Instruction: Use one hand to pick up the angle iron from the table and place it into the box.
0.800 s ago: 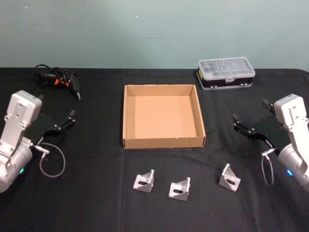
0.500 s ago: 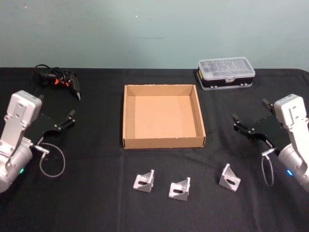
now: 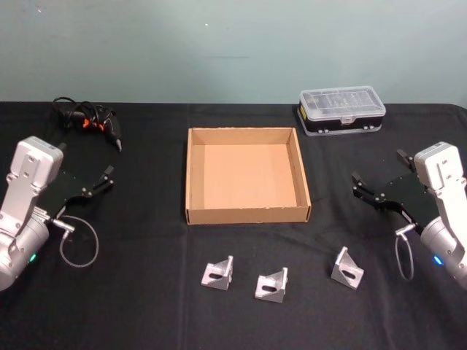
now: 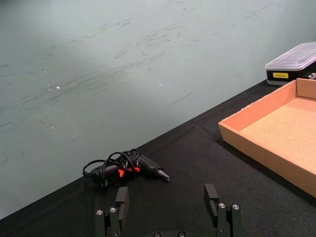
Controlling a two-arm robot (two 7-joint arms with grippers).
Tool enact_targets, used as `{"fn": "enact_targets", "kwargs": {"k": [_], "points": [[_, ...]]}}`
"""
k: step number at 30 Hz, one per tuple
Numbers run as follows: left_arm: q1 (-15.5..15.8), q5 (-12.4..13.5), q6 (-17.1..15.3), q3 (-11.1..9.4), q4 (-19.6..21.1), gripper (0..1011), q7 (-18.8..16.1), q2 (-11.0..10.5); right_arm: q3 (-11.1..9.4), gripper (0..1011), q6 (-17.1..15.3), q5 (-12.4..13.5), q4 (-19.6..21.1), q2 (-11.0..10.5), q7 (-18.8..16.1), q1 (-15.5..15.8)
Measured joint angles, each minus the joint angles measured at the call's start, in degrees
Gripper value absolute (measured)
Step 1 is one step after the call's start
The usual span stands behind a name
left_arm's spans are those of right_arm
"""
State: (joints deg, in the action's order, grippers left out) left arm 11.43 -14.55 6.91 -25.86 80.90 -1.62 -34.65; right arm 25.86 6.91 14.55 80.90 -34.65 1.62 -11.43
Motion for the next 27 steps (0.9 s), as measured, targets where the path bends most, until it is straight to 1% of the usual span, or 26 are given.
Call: {"fn": "enact_targets", "kwargs": {"k": [27], "points": [[0.0,0.0,0.0,0.0,0.0,1000,0.0,0.0,0.0,1004,0.0,0.0,0.0,0.0,0.0,0.0]]}}
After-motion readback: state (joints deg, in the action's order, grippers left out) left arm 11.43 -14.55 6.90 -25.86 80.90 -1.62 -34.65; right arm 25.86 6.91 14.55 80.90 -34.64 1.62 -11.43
